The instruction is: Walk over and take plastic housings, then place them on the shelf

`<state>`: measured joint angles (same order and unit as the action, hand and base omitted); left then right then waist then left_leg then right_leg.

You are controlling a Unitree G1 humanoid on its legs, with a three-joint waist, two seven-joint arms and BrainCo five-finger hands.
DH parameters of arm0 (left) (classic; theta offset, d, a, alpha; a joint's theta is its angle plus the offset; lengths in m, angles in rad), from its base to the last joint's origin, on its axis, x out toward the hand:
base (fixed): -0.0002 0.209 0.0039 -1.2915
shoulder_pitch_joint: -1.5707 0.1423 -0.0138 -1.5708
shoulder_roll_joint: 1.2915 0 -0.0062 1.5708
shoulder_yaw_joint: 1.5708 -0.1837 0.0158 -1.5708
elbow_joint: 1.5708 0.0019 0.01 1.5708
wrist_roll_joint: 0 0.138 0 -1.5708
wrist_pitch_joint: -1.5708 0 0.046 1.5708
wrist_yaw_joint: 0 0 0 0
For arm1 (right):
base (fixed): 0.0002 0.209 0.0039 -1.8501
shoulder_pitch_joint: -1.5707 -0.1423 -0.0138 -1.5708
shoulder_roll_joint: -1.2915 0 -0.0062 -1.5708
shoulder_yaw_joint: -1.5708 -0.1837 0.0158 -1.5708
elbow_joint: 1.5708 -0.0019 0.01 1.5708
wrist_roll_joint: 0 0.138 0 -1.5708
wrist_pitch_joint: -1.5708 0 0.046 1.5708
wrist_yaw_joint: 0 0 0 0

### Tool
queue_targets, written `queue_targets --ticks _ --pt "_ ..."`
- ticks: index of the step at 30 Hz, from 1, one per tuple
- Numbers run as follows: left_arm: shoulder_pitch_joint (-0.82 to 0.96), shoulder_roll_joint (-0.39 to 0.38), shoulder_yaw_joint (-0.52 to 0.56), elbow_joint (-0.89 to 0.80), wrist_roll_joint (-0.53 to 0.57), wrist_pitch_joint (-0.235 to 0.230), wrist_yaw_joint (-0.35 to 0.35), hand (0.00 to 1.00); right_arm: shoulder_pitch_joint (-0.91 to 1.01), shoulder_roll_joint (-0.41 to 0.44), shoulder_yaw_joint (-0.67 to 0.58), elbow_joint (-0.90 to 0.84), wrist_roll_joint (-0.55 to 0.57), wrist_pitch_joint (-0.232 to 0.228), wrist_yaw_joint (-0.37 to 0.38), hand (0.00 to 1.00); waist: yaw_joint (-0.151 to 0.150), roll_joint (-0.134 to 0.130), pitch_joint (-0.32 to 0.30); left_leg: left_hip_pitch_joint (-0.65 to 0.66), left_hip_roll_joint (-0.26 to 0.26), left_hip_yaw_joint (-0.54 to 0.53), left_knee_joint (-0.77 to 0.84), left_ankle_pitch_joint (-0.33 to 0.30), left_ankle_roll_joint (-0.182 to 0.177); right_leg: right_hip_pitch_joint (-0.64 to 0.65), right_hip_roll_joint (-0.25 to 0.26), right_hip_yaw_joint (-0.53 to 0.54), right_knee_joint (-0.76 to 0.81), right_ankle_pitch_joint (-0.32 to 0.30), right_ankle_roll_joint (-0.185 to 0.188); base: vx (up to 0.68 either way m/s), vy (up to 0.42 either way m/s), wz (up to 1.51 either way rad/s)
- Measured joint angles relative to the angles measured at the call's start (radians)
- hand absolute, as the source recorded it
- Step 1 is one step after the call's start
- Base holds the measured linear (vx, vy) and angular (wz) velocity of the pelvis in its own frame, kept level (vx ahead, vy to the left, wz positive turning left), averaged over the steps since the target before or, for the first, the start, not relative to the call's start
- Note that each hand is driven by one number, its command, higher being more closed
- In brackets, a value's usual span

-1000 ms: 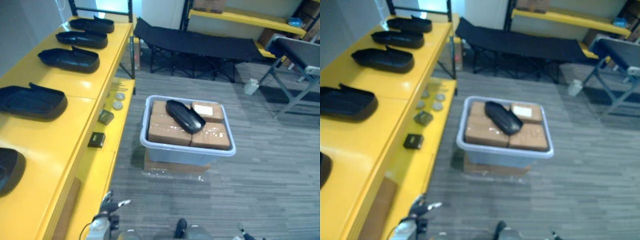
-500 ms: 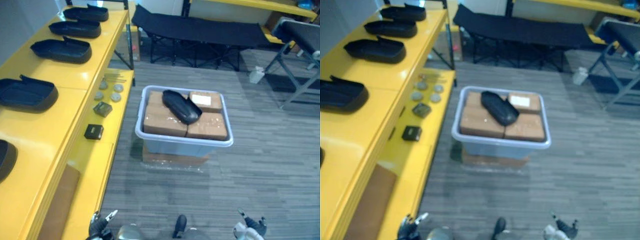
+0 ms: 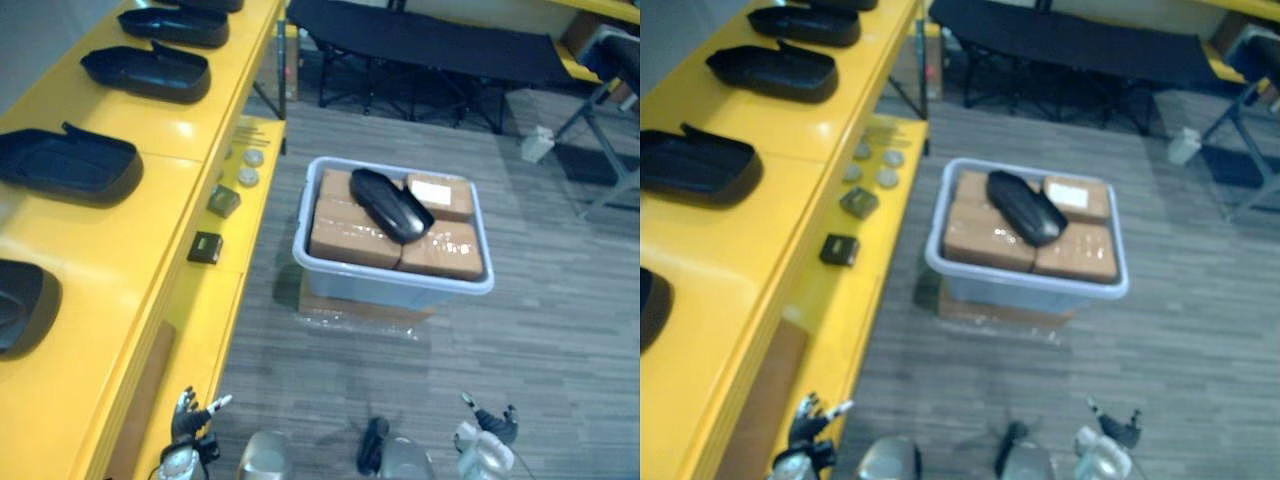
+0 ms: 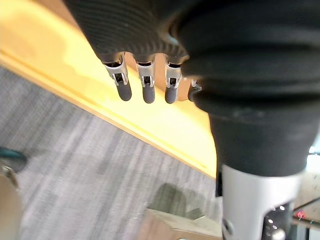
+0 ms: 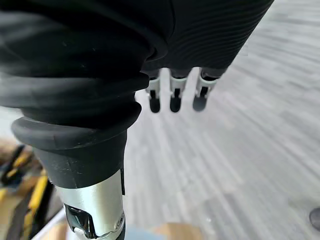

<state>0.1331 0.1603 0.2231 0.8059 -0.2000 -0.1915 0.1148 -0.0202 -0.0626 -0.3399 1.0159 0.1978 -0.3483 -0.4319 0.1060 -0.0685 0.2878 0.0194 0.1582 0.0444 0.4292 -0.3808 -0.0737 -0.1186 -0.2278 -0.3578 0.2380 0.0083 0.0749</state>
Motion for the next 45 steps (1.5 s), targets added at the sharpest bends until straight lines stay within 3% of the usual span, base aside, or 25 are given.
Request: queue_targets --ticks 1,2,4,6,8,9,10,12,15,16,20,23,25,26,28,30,31,33,34,36,38,40,42,43,45 --pt "0.013 0.008 -0.002 0.0 0.0 0.008 0.008 0.0 0.0 0.005 0.0 0.0 -0.018 -0.008 -0.003 0.0 0.003 -0.031 -0.009 0.006 0.006 -0.016 0.0 -0.012 -0.027 0.0 -0.002 0.002 -0.001 0.026 -0.013 0.19 -0.35 0.28" --pt "0.015 0.004 -0.004 0.012 -0.012 0.022 0.017 0.0 -0.004 -0.003 0.0 -0.005 -0.022 -0.015 -0.003 0.0 0.006 -0.033 -0.007 0.014 0.031 -0.033 -0.003 -0.024 -0.06 0.002 0.005 -0.005 0.028 0.0 0.053 0.22 -0.416 0.28" --pt "0.022 -0.037 -0.008 0.021 -0.041 0.025 0.022 0.0 -0.007 -0.016 0.015 -0.039 -0.028 -0.012 -0.002 0.0 -0.005 -0.01 -0.013 0.027 0.071 -0.058 -0.045 0.003 -0.098 -0.021 0.026 -0.051 0.112 -0.083 0.024 0.2 -0.322 0.33" --pt "0.039 -0.077 -0.007 0.04 -0.086 0.04 0.02 0.0 -0.017 -0.022 0.031 -0.062 -0.038 0.001 0.004 0.0 -0.004 -0.008 -0.009 0.008 0.074 -0.067 -0.01 0.083 -0.094 -0.032 0.018 -0.055 0.174 -0.131 -0.004 0.2 -0.311 0.22" --pt "0.069 -0.093 0.002 0.04 -0.107 0.043 0.012 0.0 -0.01 -0.032 0.041 -0.069 -0.054 0.014 0.022 0.0 -0.012 0.011 -0.006 -0.035 0.074 -0.057 0.047 0.221 -0.07 0.035 0.021 -0.096 0.121 -0.145 -0.021 0.19 -0.354 0.41" --pt "0.069 -0.094 0.0 0.041 -0.107 0.042 0.01 0.0 -0.001 -0.036 0.04 -0.071 -0.055 0.018 0.024 0.0 -0.012 0.015 -0.004 -0.051 0.075 -0.052 0.07 0.255 -0.072 0.062 0.023 -0.114 0.093 -0.144 -0.022 0.21 -0.348 0.6" --pt "0.073 -0.101 0.0 0.045 -0.108 0.035 0.004 0.0 0.013 -0.045 0.04 -0.071 -0.055 0.025 0.03 0.0 -0.011 0.021 0.0 -0.065 0.08 -0.031 0.095 0.252 -0.077 0.104 0.034 -0.136 0.05 -0.136 -0.027 0.19 -0.29 0.52" --pt "0.099 -0.14 -0.001 0.047 -0.107 0.023 -0.011 0.0 0.024 -0.066 0.043 -0.077 -0.069 0.031 0.041 0.0 -0.009 0.059 0.0 -0.076 0.03 0.025 0.091 0.161 -0.115 0.178 0.054 -0.162 -0.027 -0.124 -0.026 0.18 -0.195 0.29" --pt "0.106 -0.149 -0.001 0.047 -0.104 0.023 -0.015 0.0 0.021 -0.069 0.043 -0.091 -0.088 0.03 0.042 0.0 -0.01 0.075 0.003 -0.11 -0.06 0.091 0.012 0.136 -0.094 0.195 0.054 -0.171 -0.048 -0.12 -0.019 0.08 0.0 0.1" --pt "0.092 -0.15 -0.002 0.048 -0.101 0.024 -0.025 0.0 0.024 -0.062 0.043 -0.105 -0.095 0.025 0.042 0.0 -0.012 0.091 0.014 -0.124 -0.086 0.179 -0.076 0.184 0.012 0.212 0.062 -0.195 -0.057 -0.115 -0.009 0.07 0.036 0.33" --pt "0.073 -0.126 0.002 0.041 -0.088 0.023 -0.06 0.0 0.038 -0.034 0.129 -0.173 -0.137 0.008 0.062 0.0 -0.006 0.046 0.022 -0.114 -0.127 0.186 -0.144 0.205 0.054 0.205 0.045 -0.196 -0.093 -0.102 0.016 0.07 0.077 0.19" --pt "0.061 -0.098 -0.011 0.04 -0.026 0.024 -0.048 0.0 0.057 -0.04 0.235 -0.288 -0.167 -0.03 0.159 0.0 -0.016 0.034 0.03 -0.122 -0.142 0.16 -0.131 0.158 0.096 0.152 -0.006 -0.186 0.081 -0.139 0.035 0.07 0.155 0.26" --pt "0.06 -0.062 -0.037 0.037 -0.057 0.02 -0.037 0.0 0.103 -0.051 0.379 -0.405 -0.181 -0.06 0.33 0.0 -0.038 0.024 0.035 -0.119 -0.141 0.089 -0.104 0.148 0.108 0.097 -0.035 -0.124 0.278 -0.125 0.013 0.12 0.095 0.86" --pt "0.056 -0.043 -0.04 0.037 -0.081 0.022 -0.033 0.0 0.119 -0.053 0.461 -0.443 -0.199 -0.076 0.406 0.0 -0.038 0.012 0.04 -0.115 -0.135 0.052 -0.093 0.144 0.106 0.076 -0.028 -0.088 0.331 -0.153 -0.013 0.17 0.017 1.07" --pt "0.02 0.006 -0.04 0.038 -0.108 0.023 -0.02 0.0 0.131 -0.063 0.691 -0.541 -0.222 -0.111 0.581 0.0 -0.026 -0.002 0.042 -0.129 -0.107 -0.041 -0.075 0.133 0.092 0.061 0.034 -0.04 0.26 -0.232 -0.016 0.16 -0.087 1.2" --pt "-0.017 0.039 -0.04 0.041 -0.106 0.025 -0.012 0.0 0.11 -0.08 0.879 -0.67 -0.245 -0.137 0.68 0.0 -0.007 -0.014 0.038 -0.145 -0.094 -0.112 -0.063 0.13 0.077 0.032 0.075 0.012 0.171 -0.233 -0.019 0.17 -0.145 1.2" --pt "-0.028 0.047 -0.04 0.042 -0.104 0.028 -0.011 0.0 0.069 -0.091 0.984 -0.774 -0.239 -0.152 0.73 0.0 -0.004 -0.025 0.041 -0.148 -0.104 -0.145 -0.051 0.129 0.068 0.031 0.078 0.035 0.094 -0.206 -0.001 0.17 -0.168 1.1" --pt "-0.024 0.056 -0.04 0.065 -0.098 0.036 -0.011 0.0 -0.006 -0.095 1.068 -0.92 -0.203 -0.159 0.76 0.0 0.01 -0.052 0.028 -0.144 -0.125 -0.151 -0.031 0.114 0.043 0.027 0.063 0.04 -0.013 -0.049 -0.006 0.18 -0.227 0.72" --pt "-0.02 0.061 -0.036 0.098 -0.089 0.051 -0.01 0.0 -0.07 -0.102 1.072 -0.993 -0.164 -0.156 0.752 0.0 0.025 -0.068 0.017 -0.131 -0.127 -0.15 -0.024 0.103 0.026 0.039 0.059 0.035 -0.043 -0.021 0.02 0.24 -0.283 0.01" --pt "0.007 0.035 -0.029 0.134 -0.055 0.064 -0.008 0.0 -0.198 -0.14 1.035 -1.051 -0.124 -0.141 0.683 0.0 0.037 -0.048 0.011 -0.124 -0.09 -0.138 -0.014 0.096 0.016 0.079 0.107 0.042 -0.117 -0.001 0.005 0.19 -0.2 -0.24" --pt "0.015 -0.004 -0.031 0.162 -0.052 0.071 -0.009 0.0 -0.291 -0.16 0.926 -1.096 -0.068 -0.092 0.555 0.0 0.039 -0.032 0.014 -0.117 -0.069 -0.121 -0.024 0.095 0.011 0.091 0.133 0.05 -0.155 0.012 -0.007 0.08 -0.09 -0.28" --pt "0.029 -0.041 -0.031 0.162 -0.014 0.076 -0.01 0.0 -0.361 -0.16 0.714 -1.086 -0.066 0.008 0.34 0.0 0.039 -0.02 0.017 -0.067 -0.06 -0.105 -0.048 0.101 0.0 0.13 0.144 0.06 -0.175 0.017 -0.014 0.07 -0.043 -0.2" --pt "0.028 -0.047 -0.032 0.156 0.005 0.067 -0.02 0.0 -0.398 -0.169 0.562 -1.072 -0.066 0.078 0.197 0.0 0.035 -0.006 0.013 -0.046 -0.061 -0.092 -0.063 0.102 0.0 0.145 0.142 0.062 -0.181 0.017 -0.014 0.02 -0.003 -0.02" --pt "0.028 -0.049 -0.034 0.15 0.01 0.06 -0.032 0.0 -0.416 -0.181 0.481 -1.065 -0.065 0.099 0.124 0.0 0.023 -0.002 0.014 -0.041 -0.063 -0.09 -0.077 0.102 0.0 0.145 0.136 0.062 -0.184 0.018 -0.012 0.02 0.041 -0.02" --pt "0.028 -0.047 -0.04 0.146 0.011 0.058 -0.046 0.0 -0.413 -0.203 0.403 -1.064 -0.069 0.114 0.06 0.0 0.013 -0.001 0.014 -0.042 -0.07 -0.086 -0.087 0.102 0.0 0.142 0.129 0.063 -0.195 0.024 -0.003 0.0 0.056 -0.04"
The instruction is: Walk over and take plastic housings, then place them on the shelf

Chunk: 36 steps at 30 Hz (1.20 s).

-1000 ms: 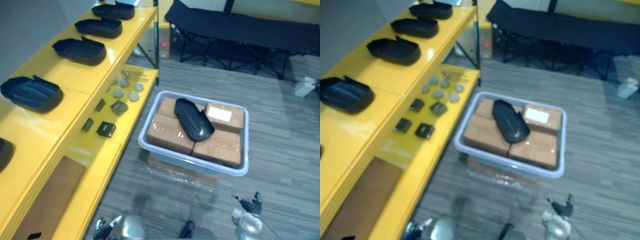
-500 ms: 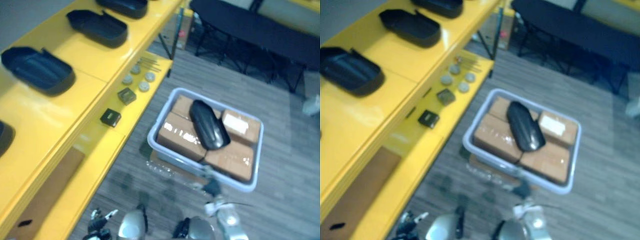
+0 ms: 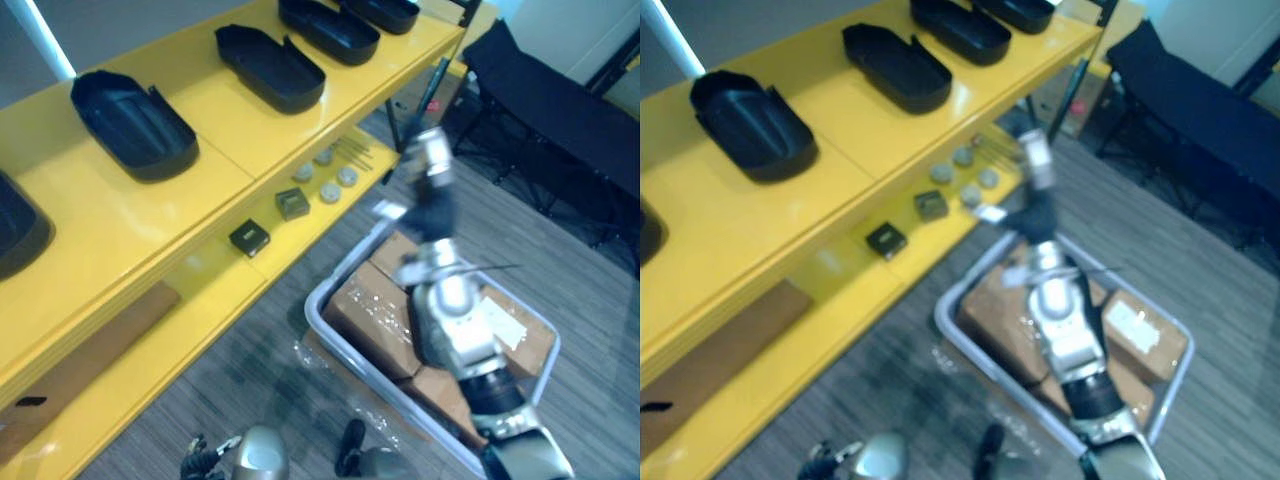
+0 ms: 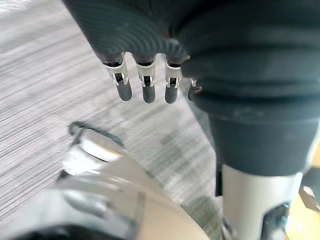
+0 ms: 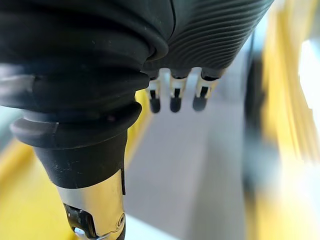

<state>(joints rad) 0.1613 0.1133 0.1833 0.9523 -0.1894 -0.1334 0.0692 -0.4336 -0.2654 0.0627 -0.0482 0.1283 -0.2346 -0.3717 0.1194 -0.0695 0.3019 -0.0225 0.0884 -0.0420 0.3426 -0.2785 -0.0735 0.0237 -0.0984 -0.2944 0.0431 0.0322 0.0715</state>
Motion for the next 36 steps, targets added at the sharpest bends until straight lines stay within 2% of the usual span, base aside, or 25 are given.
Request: queue_targets --ticks 2,3,4,8,10,12,13,15,17,20,21,23,27,36 --pt "0.002 0.0 -0.001 -0.013 0.001 -0.004 -0.007 0.0 0.027 -0.033 -0.094 0.004 -0.029 0.019 -0.093 0.0 -0.012 0.001 0.001 -0.011 -0.011 0.001 -0.002 0.0 0.001 -0.005 -0.009 0.0 -0.014 0.007 0.009 0.0 0.06 0.0" --pt "0.005 0.0 -0.001 -0.021 0.002 -0.006 -0.007 0.0 0.032 -0.037 -0.113 0.01 -0.029 0.022 -0.115 0.0 -0.017 0.001 0.001 -0.013 -0.012 0.001 -0.003 0.001 0.001 -0.005 -0.01 -0.001 -0.017 0.009 0.01 0.0 0.047 0.03" --pt "0.015 -0.001 -0.001 -0.034 0.012 -0.02 -0.006 0.0 0.049 -0.041 -0.16 0.022 -0.046 0.042 -0.17 0.0 -0.02 0.002 0.001 -0.012 -0.013 0.006 -0.006 0.002 0.002 -0.006 -0.01 0.001 -0.023 0.014 0.009 0.0 0.0 0.0" --pt "0.021 -0.001 -0.001 -0.039 0.034 -0.038 -0.003 0.0 0.176 -0.044 -0.281 0.021 -0.032 0.069 -0.271 0.0 -0.024 0.002 0.001 -0.001 -0.011 0.03 -0.029 0.009 0.002 -0.007 -0.01 0.008 -0.028 0.017 0.006 0.0 0.01 -0.05" --pt "0.03 -0.001 -0.001 -0.053 0.033 -0.037 -0.003 0.0 0.246 -0.044 -0.325 0.023 -0.019 0.086 -0.285 0.0 -0.026 0.002 0.001 0.004 -0.01 0.04 -0.037 0.01 0.003 -0.011 -0.01 0.02 -0.028 0.017 0.006 0.0 0.011 -0.18" --pt "0.035 -0.001 0.001 -0.08 0.03 -0.038 -0.004 0.0 0.314 -0.039 -0.369 0.057 0.011 0.083 -0.275 0.0 -0.038 0.002 0.01 -0.022 -0.009 0.051 -0.041 0.01 0.003 -0.041 -0.011 0.028 -0.023 0.019 0.007 -0.04 0.013 -0.16" --pt "0.033 0.002 0.001 -0.103 0.023 -0.04 -0.003 0.0 0.321 -0.024 -0.385 0.093 0.019 0.08 -0.259 0.0 -0.057 -0.002 0.031 -0.044 -0.01 0.052 -0.04 0.01 0.003 -0.063 -0.013 0.028 -0.018 0.021 0.008 -0.1 0.001 -0.02" --pt "0.012 0.007 0.001 -0.13 -0.009 -0.047 -0.002 0.0 0.325 0.001 -0.388 0.134 0.018 0.078 -0.256 0.0 -0.069 -0.009 0.083 -0.09 -0.006 0.051 -0.025 0.01 0.003 -0.1 -0.01 0.03 -0.017 0.032 0.005 -0.12 -0.014 -0.03" --pt "-0.019 0.009 0.001 -0.141 -0.013 -0.062 0.007 0.0 0.315 0.019 -0.382 0.203 0.017 0.081 -0.276 0.0 -0.066 -0.016 0.11 -0.158 -0.001 0.049 0.002 0.009 0.002 -0.154 -0.004 0.029 -0.017 0.048 -0.001 -0.13 -0.029 0.03" --pt "-0.054 0.009 0.001 -0.143 -0.047 -0.082 0.029 0.0 0.229 0.019 -0.399 0.366 0.019 0.096 -0.384 0.0 -0.048 -0.023 0.134 -0.25 0.001 0.041 0.069 0.009 0.002 -0.219 0.009 0.026 -0.007 0.064 -0.006 -0.12 -0.03 0.07" --pt "-0.063 0.01 0.001 -0.144 -0.048 -0.082 0.038 0.0 0.193 0.004 -0.408 0.419 0.034 0.113 -0.421 0.0 -0.047 -0.025 0.138 -0.286 0.0 0.025 0.092 0.009 0.003 -0.239 0.01 0.019 0.001 0.064 -0.007 -0.08 0.012 0.17" --pt "-0.075 0.012 0.001 -0.144 -0.048 -0.082 0.04 0.0 0.164 -0.025 -0.416 0.469 0.059 0.117 -0.447 0.0 -0.04 -0.027 0.142 -0.323 0.0 0.019 0.115 0.009 0.003 -0.267 0.01 0.016 0.006 0.069 -0.01 -0.08 0.025 0.12" --pt "-0.096 0.018 0.002 -0.145 -0.079 -0.082 0.045 0.0 0.122 -0.071 -0.417 0.528 0.066 0.128 -0.459 0.0 -0.039 -0.027 0.159 -0.367 -0.004 0.015 0.124 0.009 0.003 -0.314 0.006 0.018 0.025 0.073 -0.012 -0.08 0.022 0.0" --pt "-0.134 0.026 0.0 -0.142 -0.088 -0.083 0.036 0.0 -0.001 -0.206 -0.436 0.742 0.076 0.141 -0.497 0.0 -0.038 0.006 0.198 -0.434 -0.015 -0.006 0.155 0.013 0.009 -0.381 -0.006 0.014 0.072 0.072 -0.012 -0.05 0.027 0.02"
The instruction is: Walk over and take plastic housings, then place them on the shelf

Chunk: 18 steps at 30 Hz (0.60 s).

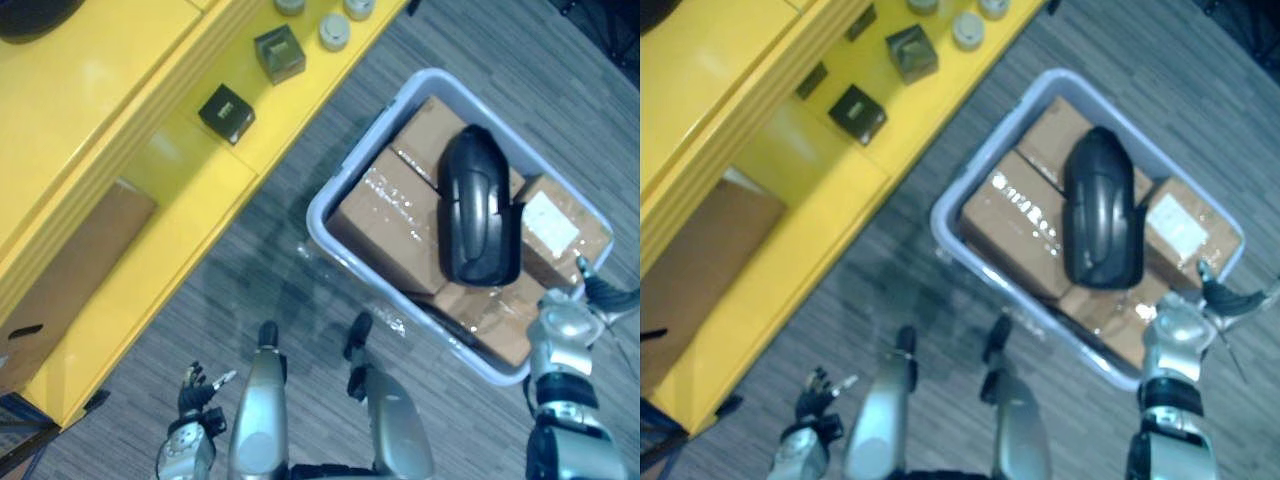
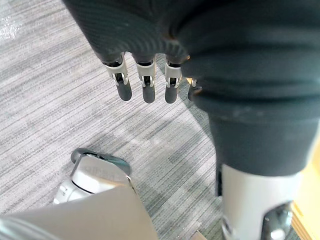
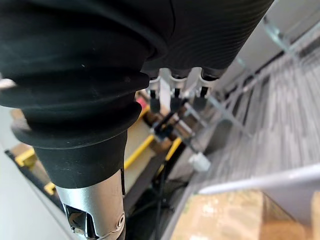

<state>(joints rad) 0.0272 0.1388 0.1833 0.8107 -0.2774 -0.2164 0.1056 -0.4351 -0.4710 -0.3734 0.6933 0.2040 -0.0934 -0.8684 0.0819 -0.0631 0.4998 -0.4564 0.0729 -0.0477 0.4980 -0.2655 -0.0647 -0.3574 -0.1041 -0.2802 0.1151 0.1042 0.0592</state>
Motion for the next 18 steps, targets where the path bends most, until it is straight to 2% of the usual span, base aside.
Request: queue_targets --ticks 4,6,10,12,14,17,18 --pt "-0.011 0.0 -0.003 -0.004 -0.004 -0.002 -0.003 0.0 -0.036 -0.063 -0.001 0.059 0.02 0.032 0.008 0.0 0.013 0.007 0.004 -0.023 -0.012 -0.008 -0.002 0.014 0.004 -0.035 -0.015 -0.005 0.028 -0.008 0.0 -0.04 0.034 0.07" --pt "-0.026 -0.007 -0.01 -0.003 -0.032 -0.002 -0.006 0.0 -0.052 -0.083 -0.013 0.076 0.02 0.035 0.023 0.0 0.014 0.028 0.016 -0.037 -0.019 -0.023 0.0 0.017 0.004 -0.043 -0.021 -0.017 0.04 -0.01 -0.001 -0.03 0.041 0.2" --pt "-0.026 -0.024 -0.011 -0.005 -0.039 -0.027 -0.013 0.0 -0.101 -0.086 -0.016 0.095 0.018 0.068 0.04 0.0 0.02 0.048 0.023 -0.054 -0.031 -0.024 -0.002 0.032 0.006 -0.074 -0.039 -0.019 0.071 -0.018 -0.001 -0.04 0.036 0.07" --pt "-0.027 -0.029 -0.011 -0.006 -0.04 -0.034 -0.015 0.0 -0.116 -0.093 -0.016 0.097 0.018 0.082 0.041 0.0 0.022 0.048 0.022 -0.07 -0.033 -0.024 0.001 0.036 0.006 -0.094 -0.043 -0.019 0.085 -0.019 -0.003 -0.04 0.018 0.03" --pt "-0.027 -0.031 -0.016 -0.012 -0.04 -0.035 -0.031 0.0 -0.123 -0.12 -0.016 0.097 0.018 0.122 0.058 0.0 0.027 0.054 0.025 -0.074 -0.035 -0.026 0.001 0.039 0.006 -0.099 -0.046 -0.021 0.091 -0.019 -0.004 -0.03 0.014 0.04" --pt "-0.027 -0.03 -0.027 -0.014 -0.066 -0.036 -0.042 0.0 -0.132 -0.155 -0.014 0.095 0.017 0.152 0.088 0.0 0.03 0.059 0.027 -0.08 -0.038 -0.027 0.001 0.04 0.007 -0.107 -0.051 -0.021 0.101 -0.021 -0.004 -0.04 0.024 0.04" --pt "-0.029 -0.039 -0.032 -0.023 -0.072 -0.036 -0.049 0.0 -0.141 -0.166 0.005 0.089 -0.005 0.179 0.132 0.0 0.043 0.074 0.035 -0.109 -0.041 -0.036 0.018 0.043 0.007 -0.135 -0.055 -0.024 0.126 -0.026 -0.006 -0.05 0.034 0.12"
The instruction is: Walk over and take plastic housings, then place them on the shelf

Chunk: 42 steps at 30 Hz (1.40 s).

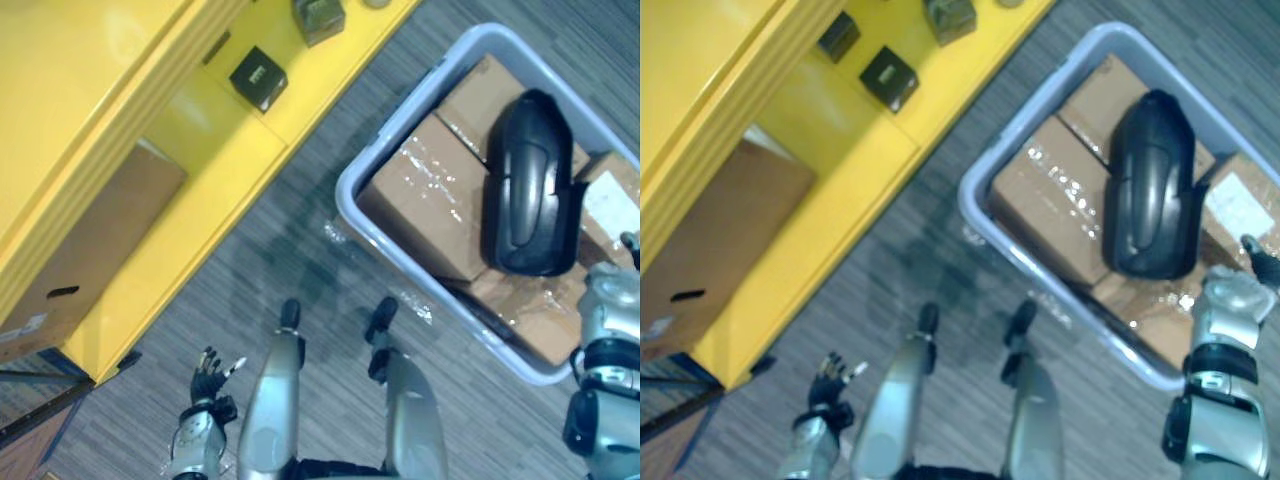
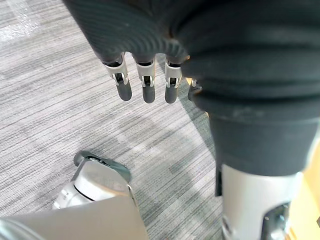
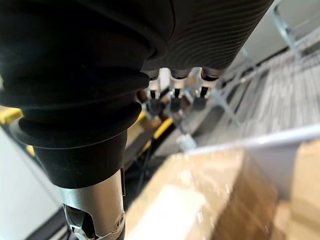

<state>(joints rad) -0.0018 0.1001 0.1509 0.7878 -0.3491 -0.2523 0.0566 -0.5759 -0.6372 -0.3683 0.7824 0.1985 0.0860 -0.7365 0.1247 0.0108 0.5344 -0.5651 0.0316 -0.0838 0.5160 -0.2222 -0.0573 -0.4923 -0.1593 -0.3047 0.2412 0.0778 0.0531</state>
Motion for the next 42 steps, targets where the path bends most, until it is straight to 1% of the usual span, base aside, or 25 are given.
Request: queue_targets --ticks 2,5,6,7,8,10,12,15,19,22,23,26,28,30,31,34,37,40,42 --pt "0.0 -0.001 0.0 -0.002 -0.003 0.0 -0.001 0.0 0.001 0.0 0.011 -0.021 -0.021 0.002 0.018 0.0 0.0 0.004 0.0 -0.006 -0.003 -0.011 0.001 0.002 -0.002 -0.001 -0.002 -0.007 0.001 0.0 0.0 -0.03 0.021 0.13" --pt "0.0 -0.001 -0.004 -0.004 -0.004 -0.001 -0.002 0.0 -0.005 -0.004 0.02 -0.035 -0.028 0.006 0.019 0.0 0.001 0.004 0.0 -0.017 -0.006 -0.021 0.003 0.006 -0.002 -0.006 -0.006 -0.022 0.008 -0.003 -0.002 -0.02 0.014 0.12" --pt "0.0 -0.001 -0.005 -0.004 -0.004 -0.001 -0.005 0.0 -0.014 -0.007 0.031 -0.04 -0.04 0.019 0.029 0.0 0.002 0.004 0.0 -0.02 -0.008 -0.02 0.005 0.006 -0.002 -0.012 -0.01 -0.021 0.016 -0.006 -0.002 0.0 0.0 0.0" --pt "0.0 -0.001 -0.005 -0.004 -0.004 -0.001 -0.011 0.0 -0.021 -0.013 0.047 -0.054 -0.058 0.042 0.058 0.0 0.001 0.004 0.0 -0.029 -0.01 -0.019 0.013 0.006 -0.002 -0.025 -0.014 -0.02 0.03 -0.009 -0.003 0.0 0.0 0.0" --pt "0.0 0.0 -0.005 -0.004 -0.004 -0.001 -0.018 0.0 -0.034 -0.014 0.05 -0.062 -0.068 0.052 0.077 0.0 0.001 0.004 0.0 -0.038 -0.01 -0.02 0.017 0.006 -0.002 -0.033 -0.015 -0.02 0.035 -0.011 -0.003 0.0 0.0 0.0" --pt "0.0 0.0 -0.006 -0.003 -0.004 -0.001 -0.023 0.0 -0.038 -0.014 0.068 -0.062 -0.077 0.066 0.109 0.0 0.003 0.004 0.0 -0.038 -0.01 -0.023 0.018 0.007 -0.002 -0.034 -0.015 -0.021 0.038 -0.011 -0.004 0.0 0.0 0.0" --pt "0.0 0.0 -0.006 -0.003 -0.004 -0.002 -0.023 0.0 -0.039 -0.014 0.099 -0.061 -0.1 0.069 0.138 0.0 0.004 0.004 0.0 -0.038 -0.01 -0.024 0.02 0.008 -0.003 -0.034 -0.015 -0.022 0.041 -0.012 -0.006 0.0 0.0 0.0" --pt "0.001 0.0 -0.006 -0.004 -0.004 -0.007 -0.024 0.0 -0.042 -0.015 0.127 -0.062 -0.116 0.078 0.155 0.0 0.004 0.004 0.0 -0.041 -0.01 -0.03 0.022 0.009 -0.005 -0.034 -0.014 -0.025 0.044 -0.013 -0.007 -0.01 0.005 0.02" --pt "0.001 0.0 -0.009 -0.003 -0.005 -0.007 -0.025 0.0 -0.06 -0.019 0.142 -0.052 -0.134 0.126 0.2 0.0 0.004 0.004 0.0 -0.056 -0.01 -0.037 0.035 0.009 -0.005 -0.04 -0.012 -0.028 0.046 -0.012 -0.007 -0.02 0.009 0.03" --pt "0.001 0.001 -0.011 -0.002 -0.005 -0.007 -0.026 0.0 -0.072 -0.021 0.165 -0.023 -0.134 0.139 0.24 0.0 0.008 0.004 0.0 -0.059 -0.011 -0.04 0.037 0.01 -0.005 -0.042 -0.013 -0.03 0.046 -0.012 -0.006 -0.01 0.009 0.01" --pt "0.001 0.001 -0.013 -0.002 -0.005 -0.007 -0.025 0.0 -0.074 -0.021 0.167 -0.016 -0.134 0.14 0.241 0.0 0.011 0.004 0.0 -0.061 -0.011 -0.04 0.037 0.01 -0.005 -0.043 -0.014 -0.03 0.046 -0.012 -0.006 0.0 0.0 0.0" --pt "0.001 0.001 -0.019 -0.002 -0.005 -0.009 -0.02 0.0 -0.098 -0.024 0.169 0.023 -0.133 0.156 0.236 0.0 0.023 0.006 -0.001 -0.063 -0.012 -0.042 0.035 0.014 -0.006 -0.047 -0.015 -0.032 0.048 -0.012 -0.006 0.0 0.0 0.0" --pt "0.001 0.0 -0.022 -0.002 -0.005 -0.014 -0.02 0.0 -0.105 -0.036 0.172 0.023 -0.133 0.158 0.232 0.0 0.028 0.007 -0.002 -0.063 -0.014 -0.043 0.033 0.016 -0.007 -0.047 -0.016 -0.036 0.049 -0.012 -0.007 0.01 0.01 0.04" --pt "0.001 0.0 -0.034 -0.002 -0.005 -0.027 -0.02 0.0 -0.118 -0.044 0.173 0.022 -0.134 0.174 0.226 0.0 0.028 0.007 -0.002 -0.063 -0.015 -0.044 0.034 0.018 -0.006 -0.047 -0.019 -0.038 0.053 -0.013 -0.007 0.0 0.017 0.05" --pt "0.001 -0.001 -0.046 -0.004 -0.005 -0.029 -0.021 0.0 -0.123 -0.05 0.173 0.021 -0.134 0.186 0.211 0.0 0.027 0.007 -0.002 -0.063 -0.016 -0.044 0.031 0.022 -0.005 -0.049 -0.024 -0.04 0.059 -0.015 -0.008 -0.01 0.019 0.09" --pt "0.001 -0.008 -0.048 -0.021 -0.005 -0.03 -0.021 0.0 -0.128 -0.056 0.172 0.021 -0.134 0.206 0.184 0.0 0.027 0.007 -0.002 -0.063 -0.02 -0.044 0.029 0.028 -0.004 -0.051 -0.031 -0.042 0.066 -0.017 -0.007 -0.02 0.018 0.06" --pt "0.001 -0.009 -0.048 -0.025 -0.005 -0.03 -0.021 0.0 -0.129 -0.058 0.153 0.019 -0.133 0.226 0.125 0.0 0.027 0.008 -0.002 -0.062 -0.019 -0.043 0.03 0.029 -0.003 -0.051 -0.032 -0.04 0.071 -0.017 -0.007 -0.04 0.023 0.0" --pt "0.001 -0.009 -0.047 -0.026 -0.005 -0.03 -0.024 0.0 -0.127 -0.08 0.112 0.006 -0.123 0.225 0.065 0.0 0.023 0.01 -0.003 -0.059 -0.017 -0.04 0.031 0.03 -0.003 -0.05 -0.032 -0.038 0.074 -0.016 -0.007 -0.03 0.017 -0.03" --pt "0.002 -0.009 -0.046 -0.033 -0.005 -0.03 -0.031 0.0 -0.11 -0.114 0.061 -0.054 -0.109 0.223 0.01 0.0 0.019 0.01 -0.004 -0.048 -0.013 -0.031 0.031 0.03 -0.003 -0.044 -0.029 -0.028 0.074 -0.013 -0.008 -0.02 0.015 -0.1"
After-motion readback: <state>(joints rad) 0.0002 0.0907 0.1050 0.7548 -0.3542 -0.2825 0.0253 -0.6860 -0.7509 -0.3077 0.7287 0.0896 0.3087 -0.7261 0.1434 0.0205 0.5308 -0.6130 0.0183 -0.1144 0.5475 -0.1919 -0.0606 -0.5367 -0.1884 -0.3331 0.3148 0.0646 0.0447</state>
